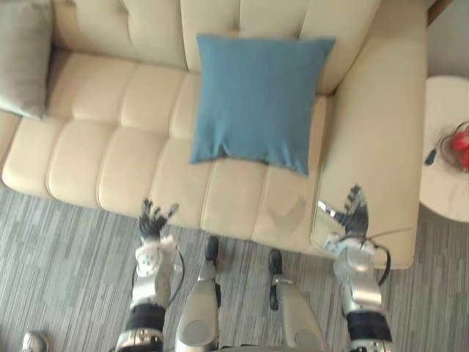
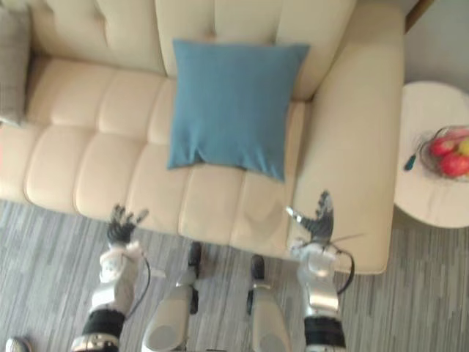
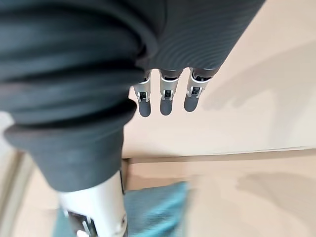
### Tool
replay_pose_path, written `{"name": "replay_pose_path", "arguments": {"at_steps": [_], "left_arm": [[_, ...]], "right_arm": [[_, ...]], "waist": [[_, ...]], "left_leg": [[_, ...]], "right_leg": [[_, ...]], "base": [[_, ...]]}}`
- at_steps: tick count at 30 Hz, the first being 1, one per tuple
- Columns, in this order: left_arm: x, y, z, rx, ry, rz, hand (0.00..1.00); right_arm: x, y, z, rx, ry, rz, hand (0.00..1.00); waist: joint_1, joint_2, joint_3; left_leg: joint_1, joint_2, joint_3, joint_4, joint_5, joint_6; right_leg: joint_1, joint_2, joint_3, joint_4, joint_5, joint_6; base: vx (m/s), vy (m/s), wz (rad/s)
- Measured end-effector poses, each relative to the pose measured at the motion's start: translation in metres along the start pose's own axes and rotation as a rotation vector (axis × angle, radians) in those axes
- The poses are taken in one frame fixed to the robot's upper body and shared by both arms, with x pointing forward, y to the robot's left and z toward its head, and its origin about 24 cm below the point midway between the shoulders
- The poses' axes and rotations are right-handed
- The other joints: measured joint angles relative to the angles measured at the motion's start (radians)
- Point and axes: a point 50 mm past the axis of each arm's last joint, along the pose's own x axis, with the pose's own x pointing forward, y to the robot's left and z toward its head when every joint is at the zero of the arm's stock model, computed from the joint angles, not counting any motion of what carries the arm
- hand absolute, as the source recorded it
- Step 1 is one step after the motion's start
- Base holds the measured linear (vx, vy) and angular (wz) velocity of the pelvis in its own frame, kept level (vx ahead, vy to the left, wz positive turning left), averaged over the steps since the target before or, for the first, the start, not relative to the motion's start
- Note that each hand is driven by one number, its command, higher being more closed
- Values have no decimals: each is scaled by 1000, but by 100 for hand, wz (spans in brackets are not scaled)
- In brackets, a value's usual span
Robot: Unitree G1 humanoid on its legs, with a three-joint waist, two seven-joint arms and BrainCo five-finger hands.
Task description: Pick up cushions and gather them together orderly.
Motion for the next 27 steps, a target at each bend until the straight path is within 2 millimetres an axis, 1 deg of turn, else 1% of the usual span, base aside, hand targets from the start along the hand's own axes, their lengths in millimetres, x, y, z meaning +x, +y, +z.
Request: {"name": "replay_pose_path", "arguments": {"at_steps": [1, 2, 3, 4, 5, 6, 7, 9, 11, 13, 16, 18, 20, 21, 22, 23, 24, 25, 26, 27], "left_arm": [[-7, 6, -24, 40, 91, 9, 0], [-13, 11, -43, 75, 165, 16, 0], [-17, 13, -54, 91, 209, 20, 0], [-25, 18, -71, 117, 282, 31, 0], [-31, 22, -82, 132, 330, 40, 0], [-35, 26, -90, 143, 365, 51, 0], [-36, 31, -92, 148, 381, 64, 0], [-40, 36, -100, 155, 417, 73, 0], [-43, 41, -104, 179, 440, 74, 0], [-43, 43, -105, 188, 447, 78, 0], [-43, 45, -105, 197, 450, 82, 0], [-43, 46, -104, 200, 448, 84, 0], [-42, 48, -103, 207, 443, 88, 0], [-40, 49, -100, 219, 435, 86, 0], [-38, 50, -98, 234, 427, 83, 0], [-33, 51, -92, 248, 408, 80, 0], [-31, 50, -90, 251, 400, 77, 0], [-27, 43, -84, 239, 375, 63, 0], [-23, 39, -79, 234, 354, 58, 0], [-21, 38, -75, 230, 337, 57, 0]], "right_arm": [[-6, 0, -22, -7, 85, 5, 0], [-13, -1, -40, -15, 157, 11, 0], [-16, 0, -49, -24, 197, 20, 0], [-23, -1, -65, -37, 264, 27, 0], [-28, 0, -75, -37, 309, 29, 0], [-35, 1, -87, -36, 363, 33, 0], [-41, 1, -97, -36, 407, 38, 0], [-51, 1, -113, -40, 483, 46, 0], [-58, -3, -124, -39, 541, 37, 0], [-62, -6, -129, -33, 572, 22, 0], [-62, -6, -131, -34, 581, 22, 0], [-58, -2, -127, -33, 567, 33, 0], [-48, 7, -118, -46, 531, 62, 0], [-44, 13, -114, -65, 514, 83, 0], [-41, 17, -111, -75, 499, 98, 0], [-39, 20, -108, -85, 489, 112, 0], [-39, 20, -108, -91, 487, 113, 0], [-37, 20, -107, -108, 480, 112, 0], [-36, 22, -105, -117, 473, 120, 0], [-37, 26, -106, -130, 475, 140, 0]], "waist": [[0, -2, -26], [-3, -1, -47], [-4, -2, -62], [-7, -4, -84], [-10, -5, -95], [-14, -7, -113], [-15, -9, -126], [-16, -14, -151], [-16, -15, -171], [-18, -18, -174], [-18, -26, -176], [-13, -29, -176], [-10, -36, -167], [-9, -43, -157], [-9, -52, -150], [-11, -66, -142], [-13, -71, -143], [-10, -62, -141], [-8, -53, -133], [-11, -66, -137]], "left_leg": [[28, 1, 7, 0, -12, 5], [51, 2, 10, -1, -17, 0], [63, 3, 12, -2, -20, -3], [85, 4, 19, -6, -26, -4], [103, 4, 20, -10, -28, -5], [121, 6, 21, -19, -28, -5], [137, 8, 25, -24, -31, -4], [171, 10, 37, -41, -33, -3], [198, 10, 51, -52, -34, -4], [216, 9, 60, -52, -37, -4], [236, 10, 92, -52, -44, -4], [242, 13, 147, -51, -49, -8], [230, 16, 210, -26, -64, -4], [221, 24, 236, 3, -78, -5], [209, 30, 256, 43, -97, 0], [189, 31, 284, 105, -119, 14], [177, 40, 289, 132, -130, 18], [152, 68, 275, 144, -138, 17], [144, 83, 270, 151, -136, 12], [149, 82, 247, 176, -134, 8]], "right_leg": [[26, 0, 1, -4, -5, -1], [50, 0, 1, -9, -10, -1], [64, 0, 1, -16, -12, -2], [82, -1, 3, -21, -16, -3], [99, -2, 3, -24, -20, -3], [110, -2, -1, -31, -22, -3], [123, 0, 0, -35, -25, -1], [145, 0, 1, -36, -33, -1], [162, 0, 5, -41, -34, -1], [179, 0, 10, -49, -33, -1], [184, 2, 37, -53, -21, 2], [163, 9, 89, -59, -3, 5], [132, 13, 139, -69, 24, 13], [120, 4, 123, -69, 23, 12], [119, -21, 65, -67, 23, 6], [120, -56, -20, -60, 49, -12], [121, -61, -36, -63, 60, -2], [115, -50, -48, -30, 58, 4], [62, -46, -64, 138, -14, -31], [26, -67, -75, 390, -91, -9]], "base": [[94, -31, -6], [85, -28, -6], [67, -18, -6], [56, -11, -5], [53, -10, -2], [31, -13, 0], [0, 0, 0], [30, -13, -10], [37, -7, -13], [18, 3, -14], [7, 16, -32], [-5, 19, -72], [-46, 24, -90], [-66, 19, -86], [-59, 29, -64], [-46, 34, -39], [-55, 8, -4], [-44, -18, 18], [-13, -61, 41], [4, -104, 48]]}}
